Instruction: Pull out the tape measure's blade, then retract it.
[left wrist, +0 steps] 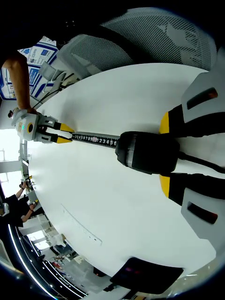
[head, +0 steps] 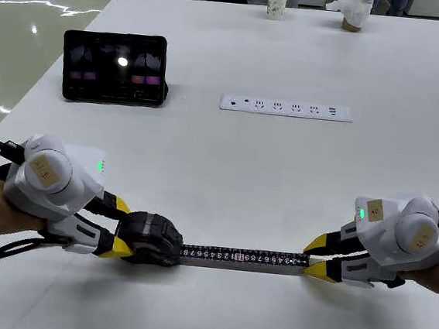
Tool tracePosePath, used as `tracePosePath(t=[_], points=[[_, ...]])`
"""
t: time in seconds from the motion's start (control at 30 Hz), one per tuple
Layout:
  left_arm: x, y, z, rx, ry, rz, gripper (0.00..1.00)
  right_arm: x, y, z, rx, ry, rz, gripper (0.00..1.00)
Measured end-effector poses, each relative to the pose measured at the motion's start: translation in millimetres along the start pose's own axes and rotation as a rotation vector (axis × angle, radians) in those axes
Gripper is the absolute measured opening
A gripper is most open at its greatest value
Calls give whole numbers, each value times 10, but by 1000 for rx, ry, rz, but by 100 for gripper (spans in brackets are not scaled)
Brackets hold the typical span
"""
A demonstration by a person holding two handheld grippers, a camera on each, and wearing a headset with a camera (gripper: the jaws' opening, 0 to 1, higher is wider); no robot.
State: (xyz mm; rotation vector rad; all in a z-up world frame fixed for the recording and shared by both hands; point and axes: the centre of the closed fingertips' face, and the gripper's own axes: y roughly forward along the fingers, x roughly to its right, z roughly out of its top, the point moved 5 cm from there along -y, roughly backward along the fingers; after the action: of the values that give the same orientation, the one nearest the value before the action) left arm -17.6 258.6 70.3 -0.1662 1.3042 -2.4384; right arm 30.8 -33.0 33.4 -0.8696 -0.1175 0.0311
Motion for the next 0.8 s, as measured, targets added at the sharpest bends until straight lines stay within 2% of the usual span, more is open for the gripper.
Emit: tracePosePath(t=[0.47,0.8], points=[[1,-1,0,-4,0,1,23,-1,-159,-165,-22,23,-13,9],[-4,0,1,-8,3,2,23,-5,-220,-214,-28,38,-24,9]])
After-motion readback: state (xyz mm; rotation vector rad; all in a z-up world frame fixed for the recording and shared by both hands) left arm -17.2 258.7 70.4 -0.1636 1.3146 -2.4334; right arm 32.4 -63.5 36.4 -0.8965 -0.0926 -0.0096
